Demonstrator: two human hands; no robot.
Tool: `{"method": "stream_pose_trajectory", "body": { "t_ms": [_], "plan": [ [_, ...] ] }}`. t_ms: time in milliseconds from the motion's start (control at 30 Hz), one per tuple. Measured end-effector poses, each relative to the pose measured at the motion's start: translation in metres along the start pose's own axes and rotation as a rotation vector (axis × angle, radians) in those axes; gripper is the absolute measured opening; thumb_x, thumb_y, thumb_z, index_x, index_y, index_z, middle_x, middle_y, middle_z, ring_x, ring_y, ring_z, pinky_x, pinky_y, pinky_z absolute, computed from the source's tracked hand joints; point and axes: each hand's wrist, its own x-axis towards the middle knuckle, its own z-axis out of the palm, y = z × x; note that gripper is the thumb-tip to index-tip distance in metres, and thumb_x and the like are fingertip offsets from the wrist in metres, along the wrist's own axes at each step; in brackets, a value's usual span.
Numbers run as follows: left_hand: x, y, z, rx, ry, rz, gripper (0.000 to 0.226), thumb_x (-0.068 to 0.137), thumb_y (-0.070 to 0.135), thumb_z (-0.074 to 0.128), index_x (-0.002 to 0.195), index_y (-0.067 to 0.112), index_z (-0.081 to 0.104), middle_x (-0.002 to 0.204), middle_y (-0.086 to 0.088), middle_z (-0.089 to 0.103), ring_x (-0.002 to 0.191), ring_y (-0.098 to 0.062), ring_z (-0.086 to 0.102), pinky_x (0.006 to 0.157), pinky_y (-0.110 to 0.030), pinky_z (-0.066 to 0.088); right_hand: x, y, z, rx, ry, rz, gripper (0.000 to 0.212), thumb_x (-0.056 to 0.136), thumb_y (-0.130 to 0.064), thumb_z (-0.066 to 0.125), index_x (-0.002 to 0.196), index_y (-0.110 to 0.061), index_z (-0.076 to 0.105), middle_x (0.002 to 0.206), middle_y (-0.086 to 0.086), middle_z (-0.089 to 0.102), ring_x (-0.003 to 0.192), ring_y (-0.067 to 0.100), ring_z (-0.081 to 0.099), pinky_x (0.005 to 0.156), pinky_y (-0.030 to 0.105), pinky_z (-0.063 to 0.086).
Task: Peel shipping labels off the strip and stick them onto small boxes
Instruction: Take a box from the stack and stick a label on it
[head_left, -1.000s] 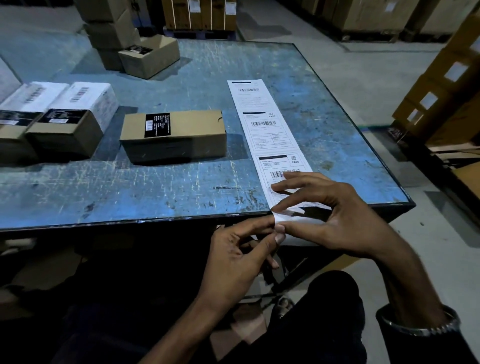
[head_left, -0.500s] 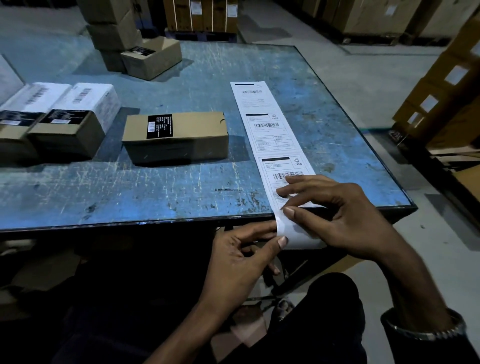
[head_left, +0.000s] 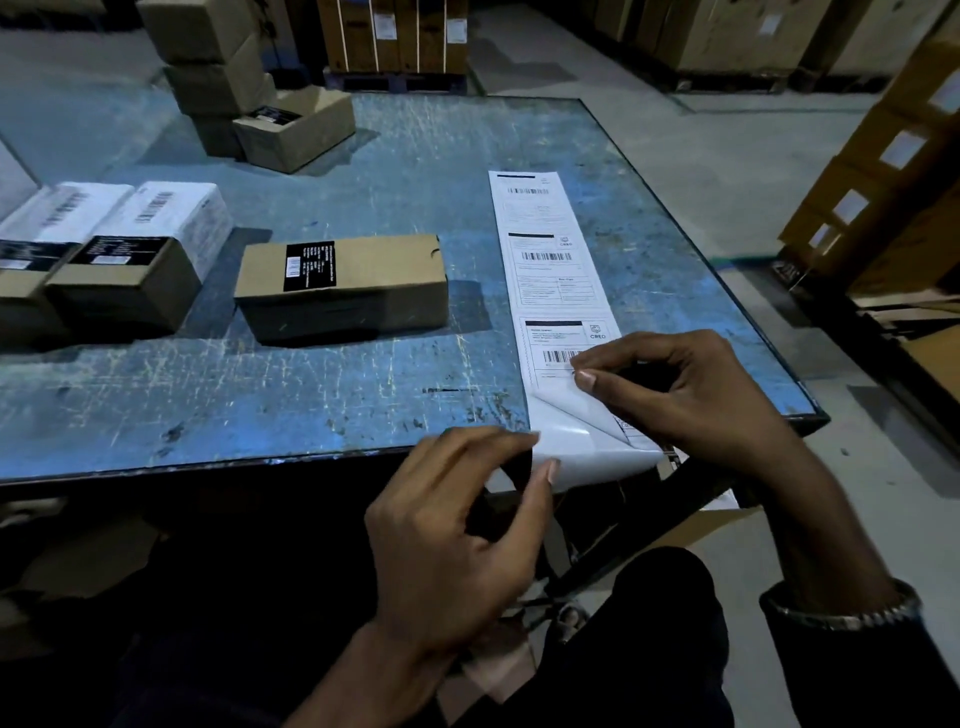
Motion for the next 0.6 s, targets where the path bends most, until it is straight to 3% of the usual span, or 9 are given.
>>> {"method": "stream_pose_trajectory", "body": {
  "t_ms": [67, 133, 267, 367, 467, 600],
  "plan": [
    [0.009, -0.005, 0.004, 0.122, -0.061, 0.177, 0.018, 0.096, 0.029, 0.078, 0.109, 0.017, 0.082, 0.114, 0.004, 0.077, 0.109, -0.021, 0.072, 0.097, -0.037, 0.053, 0.002, 0.000, -0.002, 0.026, -0.019, -0.006, 0.010, 0.092, -0.027, 0.084, 0.100, -0.021, 0.087, 0.101, -0.011, 0.083, 0.093, 0.012, 0.080, 0.084, 0.033, 0.064],
    [0.014, -0.012, 0.012, 0.164, -0.143, 0.238, 0.022, 0.098, 0.028, 0.076, 0.115, 0.014, 0.081, 0.121, 0.001, 0.077, 0.117, -0.023, 0.070, 0.105, -0.041, 0.050, 0.004, -0.001, -0.004, 0.033, -0.035, -0.013, 0.008, 0.092, -0.026, 0.084, 0.099, -0.022, 0.087, 0.100, -0.011, 0.083, 0.089, 0.009, 0.079, 0.077, 0.027, 0.062],
    [0.009, -0.020, 0.018, 0.189, -0.185, 0.270, 0.026, 0.100, 0.025, 0.074, 0.121, 0.011, 0.080, 0.124, -0.004, 0.076, 0.122, -0.024, 0.070, 0.105, -0.043, 0.053, 0.009, 0.000, -0.006, -0.020, -0.065, -0.010, 0.008, 0.095, -0.030, 0.081, 0.094, -0.024, 0.085, 0.082, -0.006, 0.081, 0.067, 0.001, 0.070, 0.063, 0.014, 0.048],
    [0.008, -0.018, 0.018, 0.162, -0.165, 0.276, 0.025, 0.099, 0.024, 0.075, 0.118, 0.009, 0.081, 0.118, -0.006, 0.077, 0.122, -0.025, 0.070, 0.104, -0.044, 0.054, 0.019, -0.001, -0.008, -0.083, -0.032, -0.022, 0.011, 0.098, -0.030, 0.077, 0.088, -0.027, 0.080, 0.085, -0.014, 0.079, 0.075, -0.005, 0.070, 0.067, 0.011, 0.047],
    [0.012, -0.015, 0.019, 0.134, -0.178, 0.280, 0.022, 0.096, 0.024, 0.078, 0.111, 0.008, 0.082, 0.110, -0.007, 0.076, 0.118, -0.024, 0.072, 0.107, -0.045, 0.053, 0.033, -0.001, -0.009, -0.118, 0.046, -0.022, 0.012, 0.100, -0.035, 0.076, 0.090, -0.029, 0.079, 0.091, -0.018, 0.079, 0.089, -0.001, 0.073, 0.076, 0.028, 0.056],
    [0.022, -0.018, 0.019, 0.136, -0.196, 0.277, 0.014, 0.097, 0.025, 0.078, 0.102, 0.014, 0.083, 0.104, -0.002, 0.076, 0.102, -0.021, 0.073, 0.111, -0.046, 0.048, 0.045, 0.006, -0.008, -0.103, 0.097, -0.015, 0.014, 0.097, -0.037, 0.078, 0.087, -0.027, 0.081, 0.086, -0.013, 0.080, 0.085, 0.015, 0.076, 0.073, 0.036, 0.057]
  ]
}}
